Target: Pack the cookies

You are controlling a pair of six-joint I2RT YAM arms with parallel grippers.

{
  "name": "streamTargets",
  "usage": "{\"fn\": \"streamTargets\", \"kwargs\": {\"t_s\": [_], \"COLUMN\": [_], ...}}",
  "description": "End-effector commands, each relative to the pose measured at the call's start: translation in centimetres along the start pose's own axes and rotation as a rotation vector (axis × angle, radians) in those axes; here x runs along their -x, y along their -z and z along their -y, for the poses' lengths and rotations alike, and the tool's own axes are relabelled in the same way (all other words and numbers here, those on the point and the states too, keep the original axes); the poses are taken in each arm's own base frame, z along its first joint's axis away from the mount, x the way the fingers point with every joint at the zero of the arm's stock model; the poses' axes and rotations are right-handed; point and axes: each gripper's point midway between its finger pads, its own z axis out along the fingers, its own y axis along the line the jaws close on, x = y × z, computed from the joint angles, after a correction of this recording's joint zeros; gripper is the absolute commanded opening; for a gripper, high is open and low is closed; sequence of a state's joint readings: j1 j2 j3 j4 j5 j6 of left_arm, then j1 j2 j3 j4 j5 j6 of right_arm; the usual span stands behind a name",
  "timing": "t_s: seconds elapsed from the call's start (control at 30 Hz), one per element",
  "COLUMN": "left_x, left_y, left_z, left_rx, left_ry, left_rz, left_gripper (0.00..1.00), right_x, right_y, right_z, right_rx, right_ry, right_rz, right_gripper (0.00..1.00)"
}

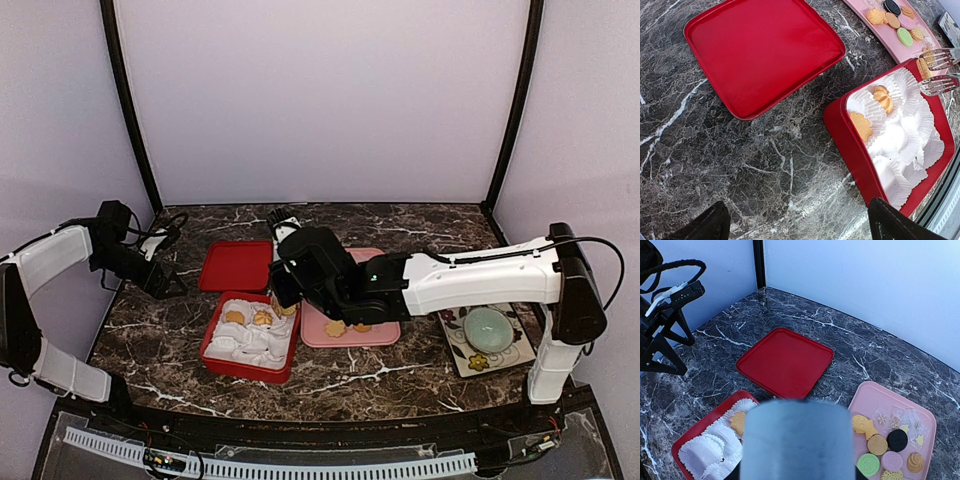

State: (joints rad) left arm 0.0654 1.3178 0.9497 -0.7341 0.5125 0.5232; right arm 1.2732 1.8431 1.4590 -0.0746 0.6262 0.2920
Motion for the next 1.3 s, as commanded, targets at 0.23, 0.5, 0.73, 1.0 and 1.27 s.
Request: {"fn": "streamTargets", "kwargs": {"t_s": [0.23,0.5,0.73,1.0,1.27], "left_x": [0.1,0.0,0.1,0.1,0.2], "left_y": [0.9,1.0,0.9,0.9,0.9], "left_z": [0.4,0.4,0.3,0.3,0.3], "left_rx": [0.008,0.011,0.012,0.01,0.012], "left_ry": [-0.011,-0.013,-0.009,-0.007,-0.006], "left_rz": [0.02,0.019,0.018,0.019,0.018], "left_gripper": [0.99,0.99,0.99,0.99,0.99], "right_x": [1.4,2.2,3.7,1.6,-0.6], "right_y": [0.3,1.0,2.9,2.9,1.2], "right_z": [0.5,1.5,5.1,9.8,12.7], "right_rx": [0.004,-0.014,-0.058,-0.143,-0.209], "right_ry": [-0.063,-0.087,-0.143,-0.182,-0.188], "right_rz": [0.048,0.071,0.113,0.088,0.044], "right_gripper": [0.45,0.4,0.33,0.34,0.38]}}
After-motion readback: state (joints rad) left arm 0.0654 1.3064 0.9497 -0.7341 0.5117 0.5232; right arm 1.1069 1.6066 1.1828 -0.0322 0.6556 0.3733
